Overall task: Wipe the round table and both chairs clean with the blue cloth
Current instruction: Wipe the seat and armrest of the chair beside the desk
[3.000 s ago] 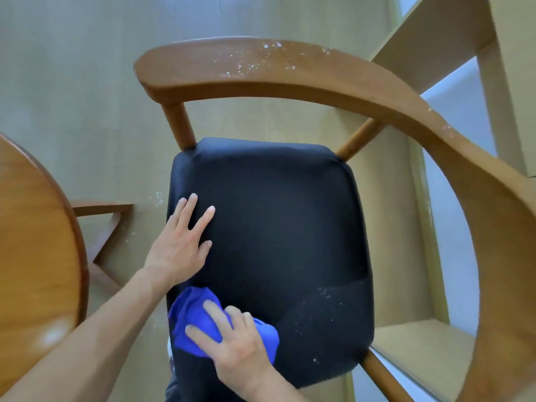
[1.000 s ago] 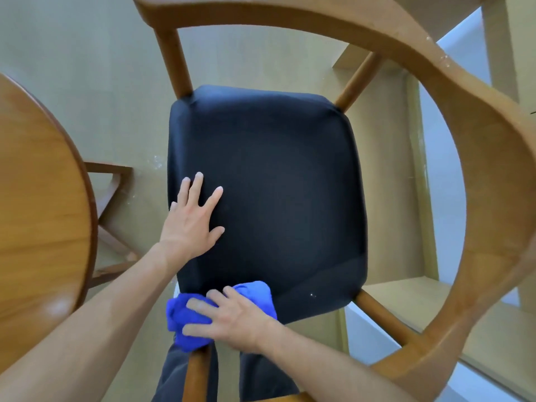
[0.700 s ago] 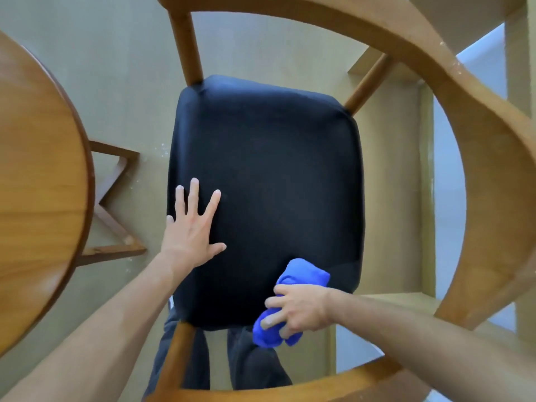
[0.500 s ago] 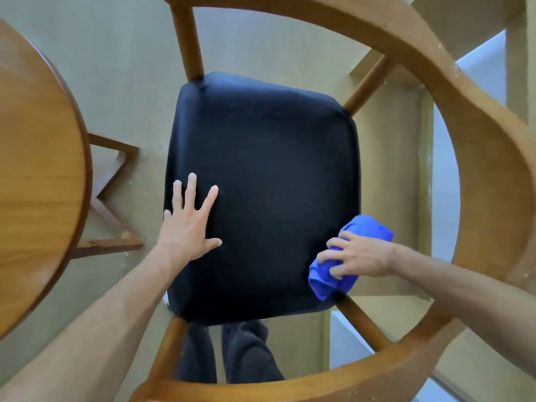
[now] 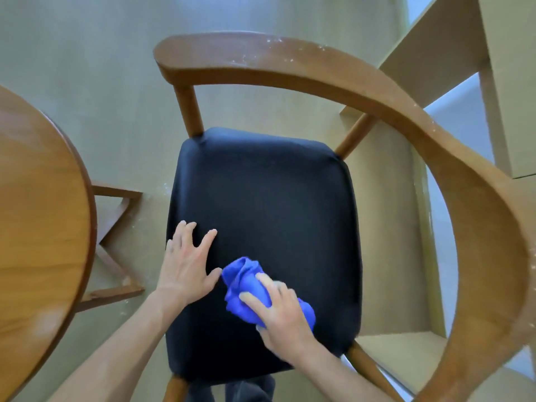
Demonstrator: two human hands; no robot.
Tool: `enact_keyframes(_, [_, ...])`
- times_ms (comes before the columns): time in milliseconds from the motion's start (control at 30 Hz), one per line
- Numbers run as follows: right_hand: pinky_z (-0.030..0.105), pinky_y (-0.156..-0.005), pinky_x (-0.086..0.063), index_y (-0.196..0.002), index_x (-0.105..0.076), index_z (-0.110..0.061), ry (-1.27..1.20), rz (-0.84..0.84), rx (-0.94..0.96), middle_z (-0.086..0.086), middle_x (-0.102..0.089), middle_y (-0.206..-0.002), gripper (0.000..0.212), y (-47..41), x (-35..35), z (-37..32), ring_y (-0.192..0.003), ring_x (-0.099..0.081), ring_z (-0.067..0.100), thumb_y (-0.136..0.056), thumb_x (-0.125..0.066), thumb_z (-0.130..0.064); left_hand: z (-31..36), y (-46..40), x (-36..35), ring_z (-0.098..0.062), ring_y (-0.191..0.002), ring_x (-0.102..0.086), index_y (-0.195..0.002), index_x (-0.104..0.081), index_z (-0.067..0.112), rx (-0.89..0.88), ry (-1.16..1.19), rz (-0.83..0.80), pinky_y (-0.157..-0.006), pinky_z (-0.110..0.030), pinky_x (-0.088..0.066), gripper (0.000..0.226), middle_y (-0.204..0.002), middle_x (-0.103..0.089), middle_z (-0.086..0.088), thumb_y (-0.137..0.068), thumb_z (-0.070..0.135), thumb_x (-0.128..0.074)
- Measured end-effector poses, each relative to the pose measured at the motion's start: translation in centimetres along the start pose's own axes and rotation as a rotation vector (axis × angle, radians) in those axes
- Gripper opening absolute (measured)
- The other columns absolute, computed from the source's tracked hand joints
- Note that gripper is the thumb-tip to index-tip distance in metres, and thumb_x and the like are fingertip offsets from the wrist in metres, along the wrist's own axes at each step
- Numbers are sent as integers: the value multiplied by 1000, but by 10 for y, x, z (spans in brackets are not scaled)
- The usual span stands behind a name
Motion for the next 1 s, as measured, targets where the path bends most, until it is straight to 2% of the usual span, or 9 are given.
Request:
enact_keyframes(100, [33,-66,-46,-116,-54,-33,164,-85,237,10,-46,-136,56,23,8,28,-90,-55,28,-67,-54,-6,4,-18,7,-40,-143,15,-146,15,35,24,-47,-99,-113,-51,-25,116,-154,23,-18,-70,61,-69])
enact_keyframes(167, [34,-68,-47,-120,-53,-35,138,-13,5,10,-51,-135,55,4,28,65,-94,-57,29,-70,-59,-13,6,-24,7,-41,-140,26,-139,32,34,37,-116,-180,-112,-50,-25,125,-147,40,-16,-70,65,-67])
enact_keyframes(267, [46,-80,-52,-128,-52,-30,49,200,-459,12,-53,-132,53,-49,55,110,-100,-57,39,-79,-55,-10,7,-25,3,-41,-137,32,-142,31,33,25,-109,-191,-113,-52,-23,125,-144,45,-17,-71,64,-67])
enact_keyframes(333, [49,-81,-49,-133,-54,-17,65,302,-545,19,-49,-133,64,-88,63,121,-96,-52,44,-72,-55,6,7,-25,1,-41,-136,34,-142,32,33,24,-92,-183,-114,-52,-20,123,-143,47,-16,-73,63,-66])
enact_keyframes(467, [46,-90,-40,-141,-45,-19,38,428,-752,14,-41,-139,65,-169,68,124,-108,-43,39,-80,-52,3,6,-27,-1,-40,-134,37,-139,34,33,13,-79,-174,-115,-52,-18,122,-141,50,-15,-75,61,-65])
enact_keyframes(633, [45,-89,-43,-140,-45,-20,24,351,-565,12,-40,-139,59,-227,68,110,-105,-44,38,-83,-57,-10,-1,-28,-4,-39,-135,37,-139,33,36,11,-52,-167,-114,-53,-19,123,-142,49,-13,-73,61,-67])
enact_keyframes(767, [40,-79,-50,-136,-48,-21,17,240,-448,11,-39,-138,60,-189,55,88,-101,-47,35,-81,-71,-25,-5,-25,-4,-36,-137,34,-139,31,37,5,-1,-136,-115,-52,-17,124,-147,43,-10,-70,63,-68])
enact_keyframes(933, [37,-69,-56,-127,-50,-23,-2,217,-205,9,-42,-129,73,-85,6,26,-84,-58,32,-61,-77,-5,-12,23,-22,-36,-142,-12,-148,-19,15,48,92,-15,-96,-51,-47,136,-157,-10,-19,-39,64,-83])
enact_keyframes(1000, [34,-66,-54,-125,-52,-24,8,121,-31,10,-45,-129,69,-42,-9,1,-78,-58,28,-61,-68,-6,-16,50,-38,-38,-140,-19,-148,-22,10,11,102,-45,-98,-47,-47,142,-155,-17,-23,-31,64,-83])
Point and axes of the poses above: each hand's wrist, its own y-axis away from the middle knuckle, its own x-axis out of the back of the hand, z = x × y, the point moved 1 cm from there along -y, towards the middle knuckle
